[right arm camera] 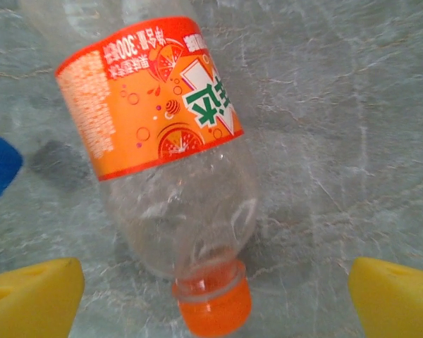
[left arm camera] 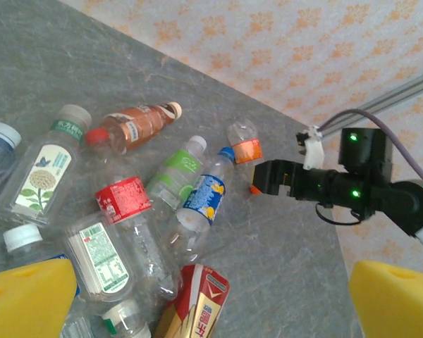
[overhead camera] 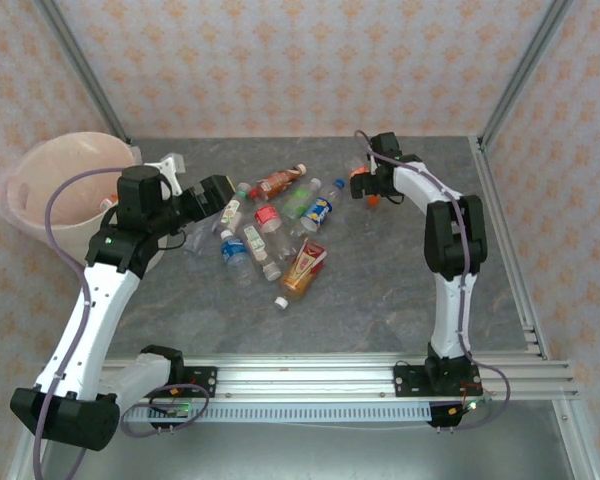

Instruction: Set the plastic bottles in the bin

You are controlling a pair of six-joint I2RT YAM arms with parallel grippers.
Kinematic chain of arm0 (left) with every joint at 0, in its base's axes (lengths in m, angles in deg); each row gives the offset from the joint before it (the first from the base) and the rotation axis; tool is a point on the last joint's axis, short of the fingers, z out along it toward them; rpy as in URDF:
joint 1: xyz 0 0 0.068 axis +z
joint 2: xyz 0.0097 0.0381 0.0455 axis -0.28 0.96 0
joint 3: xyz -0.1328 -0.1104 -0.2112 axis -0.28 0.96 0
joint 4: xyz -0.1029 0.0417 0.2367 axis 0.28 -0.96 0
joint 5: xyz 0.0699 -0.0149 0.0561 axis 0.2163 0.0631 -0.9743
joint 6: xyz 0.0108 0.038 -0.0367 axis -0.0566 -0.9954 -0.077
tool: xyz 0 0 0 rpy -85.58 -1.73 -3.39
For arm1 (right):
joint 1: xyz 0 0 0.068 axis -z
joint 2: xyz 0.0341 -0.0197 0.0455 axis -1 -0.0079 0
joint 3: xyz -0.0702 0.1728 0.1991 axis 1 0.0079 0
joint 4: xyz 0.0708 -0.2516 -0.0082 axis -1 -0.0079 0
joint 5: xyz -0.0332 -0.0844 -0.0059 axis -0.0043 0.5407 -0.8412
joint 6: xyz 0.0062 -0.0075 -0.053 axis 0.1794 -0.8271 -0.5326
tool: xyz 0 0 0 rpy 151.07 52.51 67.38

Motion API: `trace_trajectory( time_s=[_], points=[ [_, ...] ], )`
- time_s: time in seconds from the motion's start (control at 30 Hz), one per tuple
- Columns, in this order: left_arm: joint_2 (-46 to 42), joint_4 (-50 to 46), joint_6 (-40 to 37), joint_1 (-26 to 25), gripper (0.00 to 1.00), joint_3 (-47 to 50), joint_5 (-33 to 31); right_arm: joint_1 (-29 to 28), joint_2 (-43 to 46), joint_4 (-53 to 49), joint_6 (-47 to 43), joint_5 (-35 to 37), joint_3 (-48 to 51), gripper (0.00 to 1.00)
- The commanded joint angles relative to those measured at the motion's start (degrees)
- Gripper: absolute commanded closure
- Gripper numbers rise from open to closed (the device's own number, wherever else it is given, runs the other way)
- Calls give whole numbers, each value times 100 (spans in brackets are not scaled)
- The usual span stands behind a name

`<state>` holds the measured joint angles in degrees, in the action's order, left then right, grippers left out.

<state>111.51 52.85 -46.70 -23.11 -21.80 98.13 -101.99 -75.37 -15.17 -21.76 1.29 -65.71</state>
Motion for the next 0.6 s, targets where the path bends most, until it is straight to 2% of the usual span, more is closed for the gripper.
trace_trajectory(
  time_s=[0.0,0.2,0.23,0.43,0.57],
  points=[
    [-113,250,173,-67,0,183,96,-12,-439,-591,-132,50,-510,5],
    [-185,425,333,-184,0,518,115,-11,-1113,-1189,32,300,-1456,13],
    [-181,427,335,-191,0,548,100,-12,-1126,-1200,81,361,-1485,18],
    [-183,576,446,-208,0,751,54,-12,-906,-981,293,187,-1119,41],
    [-137,825,597,-304,0,905,104,-12,-403,-498,564,254,-506,49]
  ],
)
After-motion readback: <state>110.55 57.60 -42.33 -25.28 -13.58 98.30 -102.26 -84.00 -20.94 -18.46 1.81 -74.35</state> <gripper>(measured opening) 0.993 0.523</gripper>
